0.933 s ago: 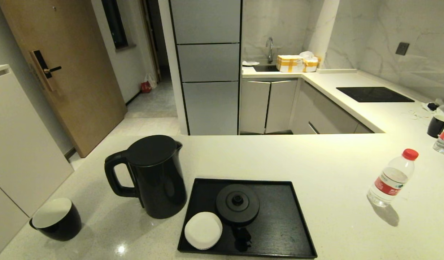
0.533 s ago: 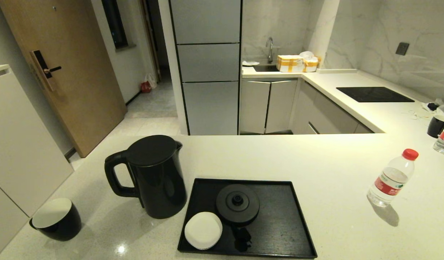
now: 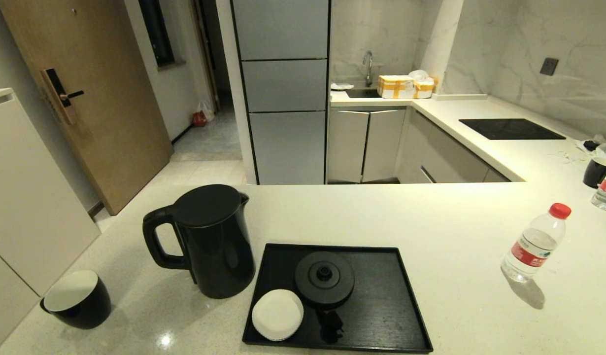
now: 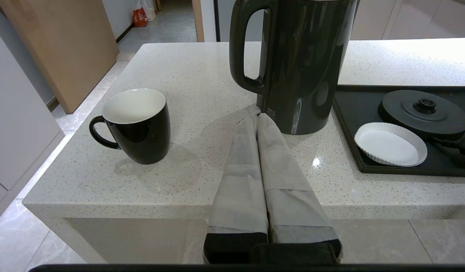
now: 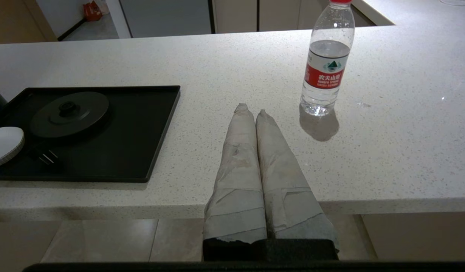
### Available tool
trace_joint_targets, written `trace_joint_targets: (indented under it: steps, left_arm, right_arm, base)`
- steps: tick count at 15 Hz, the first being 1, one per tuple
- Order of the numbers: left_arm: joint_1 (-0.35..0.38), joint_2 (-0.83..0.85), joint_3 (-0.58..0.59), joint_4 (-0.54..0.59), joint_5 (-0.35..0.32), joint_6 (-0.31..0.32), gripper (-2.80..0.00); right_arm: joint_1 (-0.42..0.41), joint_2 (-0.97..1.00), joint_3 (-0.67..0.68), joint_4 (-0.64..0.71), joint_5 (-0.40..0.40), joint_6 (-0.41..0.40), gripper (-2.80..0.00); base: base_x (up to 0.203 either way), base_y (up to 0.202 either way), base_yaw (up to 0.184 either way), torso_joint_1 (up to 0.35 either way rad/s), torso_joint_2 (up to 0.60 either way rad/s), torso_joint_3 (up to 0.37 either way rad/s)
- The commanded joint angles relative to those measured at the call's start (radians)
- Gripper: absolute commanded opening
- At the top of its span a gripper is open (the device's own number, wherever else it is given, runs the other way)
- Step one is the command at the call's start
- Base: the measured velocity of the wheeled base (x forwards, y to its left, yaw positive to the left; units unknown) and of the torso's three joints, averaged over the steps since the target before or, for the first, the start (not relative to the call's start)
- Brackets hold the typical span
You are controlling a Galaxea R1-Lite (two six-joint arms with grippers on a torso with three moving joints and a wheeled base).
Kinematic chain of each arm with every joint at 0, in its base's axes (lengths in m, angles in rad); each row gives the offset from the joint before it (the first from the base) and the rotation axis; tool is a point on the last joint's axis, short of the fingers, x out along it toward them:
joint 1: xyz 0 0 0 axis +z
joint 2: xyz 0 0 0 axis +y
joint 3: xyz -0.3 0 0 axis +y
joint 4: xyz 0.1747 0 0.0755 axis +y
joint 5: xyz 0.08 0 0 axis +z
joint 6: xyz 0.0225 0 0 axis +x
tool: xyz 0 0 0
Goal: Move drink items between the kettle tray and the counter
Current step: Return the tea cup to its original position
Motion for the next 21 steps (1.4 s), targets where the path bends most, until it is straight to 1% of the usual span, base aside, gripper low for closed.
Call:
trace_joint_targets:
  steps: [1,21]
  left_arm:
    - [0.000,-0.002,0.000,0.000,0.001,0.000,-2.80]
    - [0.000,-0.002,0.000,0.000,0.004,-0.009,-2.80]
  right_arm:
    - [-0.001,0.000,0.003,0.000,0.000,0.000,-2.80]
    - [-0.001,0.000,0.003,0.000,0.000,0.000,-2.80]
  base:
    - [0.000,0.000,0.000,0.000,0.00,0.000]
    - [0.000,0.000,0.000,0.000,0.00,0.000]
